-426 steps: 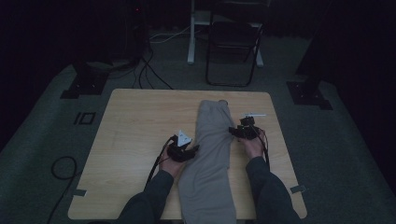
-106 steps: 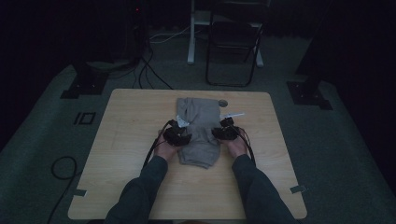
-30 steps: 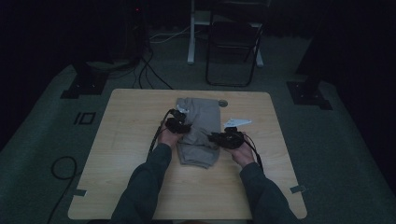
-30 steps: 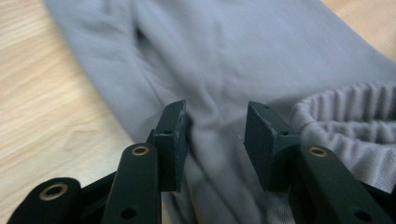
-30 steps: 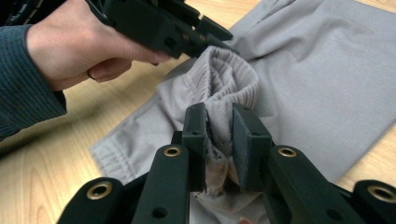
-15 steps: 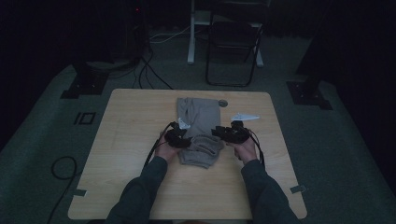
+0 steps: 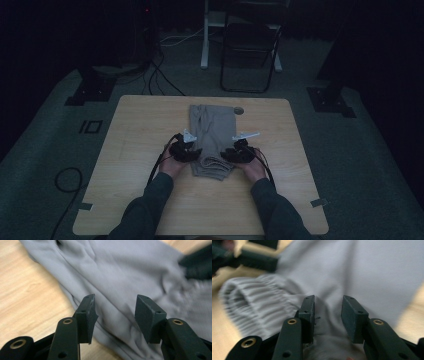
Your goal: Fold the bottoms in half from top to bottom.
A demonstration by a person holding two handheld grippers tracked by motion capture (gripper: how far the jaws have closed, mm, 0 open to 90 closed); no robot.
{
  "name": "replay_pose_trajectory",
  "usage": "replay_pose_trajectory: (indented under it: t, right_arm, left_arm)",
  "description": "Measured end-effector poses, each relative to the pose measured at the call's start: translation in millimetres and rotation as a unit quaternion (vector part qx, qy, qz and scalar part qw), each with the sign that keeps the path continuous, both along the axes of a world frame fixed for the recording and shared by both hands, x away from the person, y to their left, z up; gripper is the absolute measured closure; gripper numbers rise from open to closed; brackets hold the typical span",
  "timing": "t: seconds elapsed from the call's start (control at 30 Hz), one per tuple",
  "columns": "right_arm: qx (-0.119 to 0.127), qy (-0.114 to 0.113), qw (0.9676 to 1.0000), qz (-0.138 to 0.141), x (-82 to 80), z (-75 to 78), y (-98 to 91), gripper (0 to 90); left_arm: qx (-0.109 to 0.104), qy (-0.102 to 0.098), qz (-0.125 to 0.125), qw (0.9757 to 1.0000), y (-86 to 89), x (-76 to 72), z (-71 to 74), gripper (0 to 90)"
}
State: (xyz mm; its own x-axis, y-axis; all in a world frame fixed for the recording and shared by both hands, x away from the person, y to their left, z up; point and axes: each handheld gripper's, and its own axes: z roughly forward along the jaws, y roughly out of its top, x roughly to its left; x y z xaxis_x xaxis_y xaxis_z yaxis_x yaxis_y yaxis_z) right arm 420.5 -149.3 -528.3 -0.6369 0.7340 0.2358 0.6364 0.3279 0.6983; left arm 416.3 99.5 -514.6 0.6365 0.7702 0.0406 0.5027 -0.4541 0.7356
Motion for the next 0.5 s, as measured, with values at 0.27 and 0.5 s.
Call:
replay_pose_trajectory:
  t: [0.27,0.5]
  right_arm:
    - [-0.008,-0.005,0.9989,0.046,-21.9,0.8,15.4,62.0]
    - [-0.026,-0.015,0.9994,0.020,-26.5,-4.9,9.0,52.7]
  left_arm:
    - [0.034,0.001,-0.034,0.9988,-25.1,-7.0,-1.8,48.6]
    - [0.023,0.015,-0.024,0.9993,-12.3,-20.1,-17.2,48.6]
